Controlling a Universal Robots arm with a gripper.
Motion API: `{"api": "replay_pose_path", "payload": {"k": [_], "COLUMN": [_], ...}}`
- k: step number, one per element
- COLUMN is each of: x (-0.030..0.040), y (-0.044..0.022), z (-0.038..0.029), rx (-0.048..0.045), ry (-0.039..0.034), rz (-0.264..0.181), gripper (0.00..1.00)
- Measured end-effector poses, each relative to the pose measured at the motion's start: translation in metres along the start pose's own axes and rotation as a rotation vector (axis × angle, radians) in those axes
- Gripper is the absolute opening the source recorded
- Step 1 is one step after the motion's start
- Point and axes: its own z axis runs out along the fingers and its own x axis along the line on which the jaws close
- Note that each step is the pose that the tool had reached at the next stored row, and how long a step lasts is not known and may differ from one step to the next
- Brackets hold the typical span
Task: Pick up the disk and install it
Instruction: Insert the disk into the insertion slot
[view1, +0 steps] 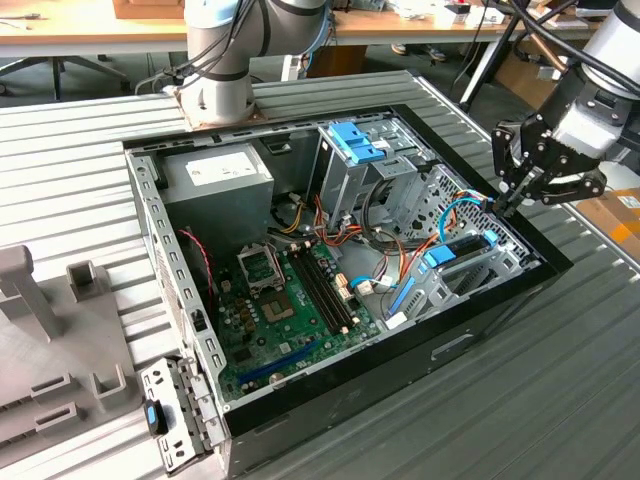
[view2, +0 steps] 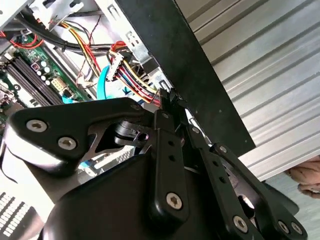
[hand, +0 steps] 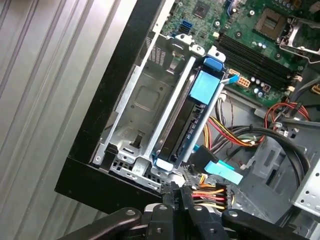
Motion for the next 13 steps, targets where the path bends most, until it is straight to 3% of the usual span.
{"api": "replay_pose_path", "payload": {"k": [13], "x": [0.0000], "y": [0.0000], "z": [0.0000], "rx": [0.0040], "ry": [0.0144], "rz": [0.226], "gripper": [0.17]}}
